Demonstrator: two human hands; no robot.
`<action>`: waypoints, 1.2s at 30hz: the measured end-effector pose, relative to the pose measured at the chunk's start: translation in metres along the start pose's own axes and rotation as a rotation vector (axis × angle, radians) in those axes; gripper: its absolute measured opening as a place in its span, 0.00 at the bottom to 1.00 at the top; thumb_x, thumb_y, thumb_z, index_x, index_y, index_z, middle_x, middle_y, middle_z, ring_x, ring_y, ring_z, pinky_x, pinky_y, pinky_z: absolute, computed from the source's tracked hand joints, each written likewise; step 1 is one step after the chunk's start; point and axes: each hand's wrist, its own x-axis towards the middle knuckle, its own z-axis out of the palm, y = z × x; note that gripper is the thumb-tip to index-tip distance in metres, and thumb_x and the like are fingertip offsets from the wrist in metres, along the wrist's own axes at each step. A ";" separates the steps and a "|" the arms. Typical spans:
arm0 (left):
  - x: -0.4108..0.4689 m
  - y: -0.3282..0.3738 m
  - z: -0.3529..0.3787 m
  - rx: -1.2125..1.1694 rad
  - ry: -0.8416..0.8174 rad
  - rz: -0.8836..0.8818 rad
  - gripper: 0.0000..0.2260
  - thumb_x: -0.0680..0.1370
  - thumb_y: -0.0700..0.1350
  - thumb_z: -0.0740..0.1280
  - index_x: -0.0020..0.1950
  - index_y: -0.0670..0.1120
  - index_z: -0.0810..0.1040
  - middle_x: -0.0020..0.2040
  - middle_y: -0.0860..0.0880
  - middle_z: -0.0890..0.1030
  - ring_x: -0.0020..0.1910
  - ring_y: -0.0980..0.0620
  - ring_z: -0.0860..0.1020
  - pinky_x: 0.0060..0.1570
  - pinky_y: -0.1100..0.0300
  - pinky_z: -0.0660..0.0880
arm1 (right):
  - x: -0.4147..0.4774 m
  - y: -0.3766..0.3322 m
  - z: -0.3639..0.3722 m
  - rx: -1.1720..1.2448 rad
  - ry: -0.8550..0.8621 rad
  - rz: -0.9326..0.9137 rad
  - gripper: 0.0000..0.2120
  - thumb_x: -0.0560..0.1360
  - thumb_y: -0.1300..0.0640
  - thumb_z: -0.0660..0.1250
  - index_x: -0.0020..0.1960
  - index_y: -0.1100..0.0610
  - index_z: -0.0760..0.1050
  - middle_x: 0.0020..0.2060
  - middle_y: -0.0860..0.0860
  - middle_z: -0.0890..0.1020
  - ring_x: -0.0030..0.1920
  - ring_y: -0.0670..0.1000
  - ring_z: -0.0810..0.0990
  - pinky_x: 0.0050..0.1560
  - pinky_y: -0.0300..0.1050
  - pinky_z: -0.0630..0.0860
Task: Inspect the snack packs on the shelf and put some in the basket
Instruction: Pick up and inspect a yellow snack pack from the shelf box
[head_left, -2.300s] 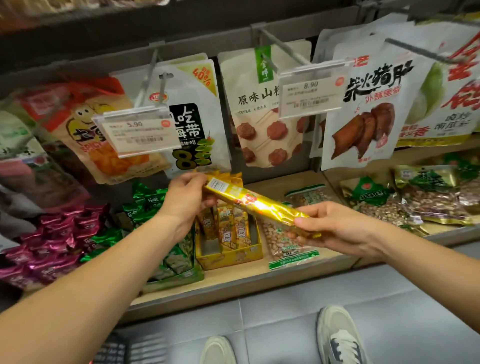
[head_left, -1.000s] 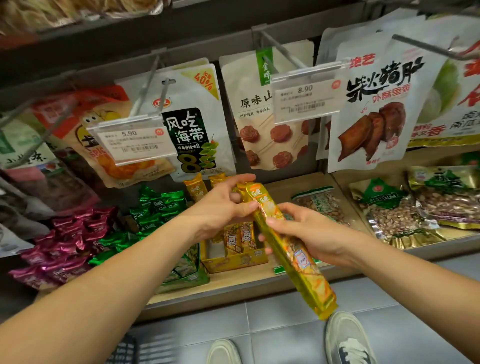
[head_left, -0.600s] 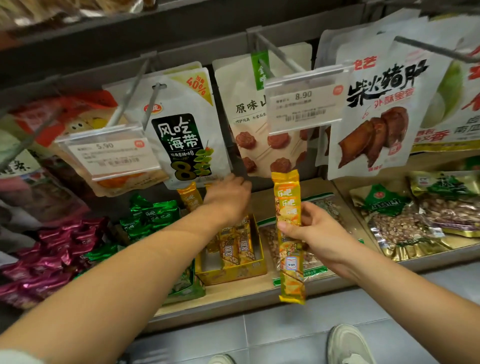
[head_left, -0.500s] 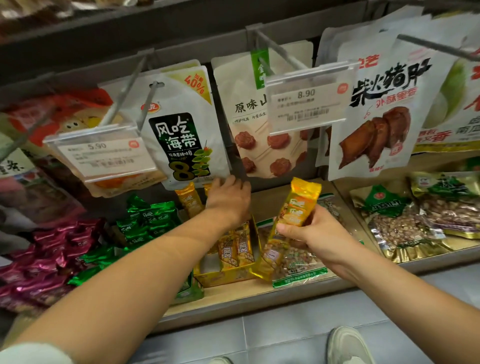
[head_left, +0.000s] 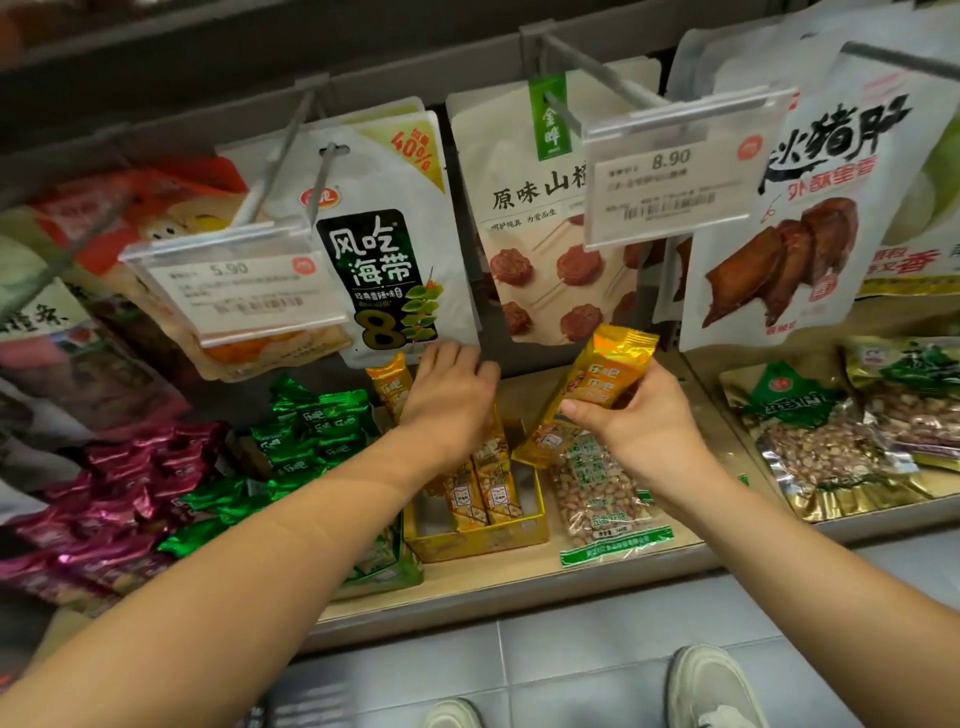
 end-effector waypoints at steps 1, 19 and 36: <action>-0.005 0.000 -0.004 -0.018 0.002 0.016 0.22 0.72 0.47 0.70 0.64 0.45 0.71 0.61 0.42 0.71 0.64 0.39 0.66 0.68 0.48 0.58 | 0.000 0.001 0.004 -0.015 -0.007 -0.009 0.17 0.67 0.62 0.78 0.44 0.47 0.73 0.40 0.44 0.82 0.43 0.43 0.82 0.47 0.41 0.75; -0.081 0.002 -0.036 -0.479 0.022 0.048 0.21 0.78 0.44 0.67 0.70 0.51 0.70 0.63 0.49 0.76 0.63 0.47 0.72 0.62 0.55 0.67 | 0.034 0.023 0.067 -0.388 -0.152 -0.149 0.27 0.72 0.64 0.73 0.67 0.56 0.66 0.49 0.51 0.81 0.56 0.57 0.79 0.50 0.40 0.69; -0.106 -0.011 -0.062 -0.600 0.308 0.100 0.22 0.75 0.37 0.70 0.69 0.45 0.73 0.63 0.47 0.77 0.63 0.47 0.75 0.65 0.56 0.70 | 0.042 0.038 0.070 -0.372 -0.328 0.263 0.30 0.75 0.52 0.69 0.73 0.59 0.64 0.68 0.58 0.74 0.68 0.57 0.72 0.68 0.51 0.70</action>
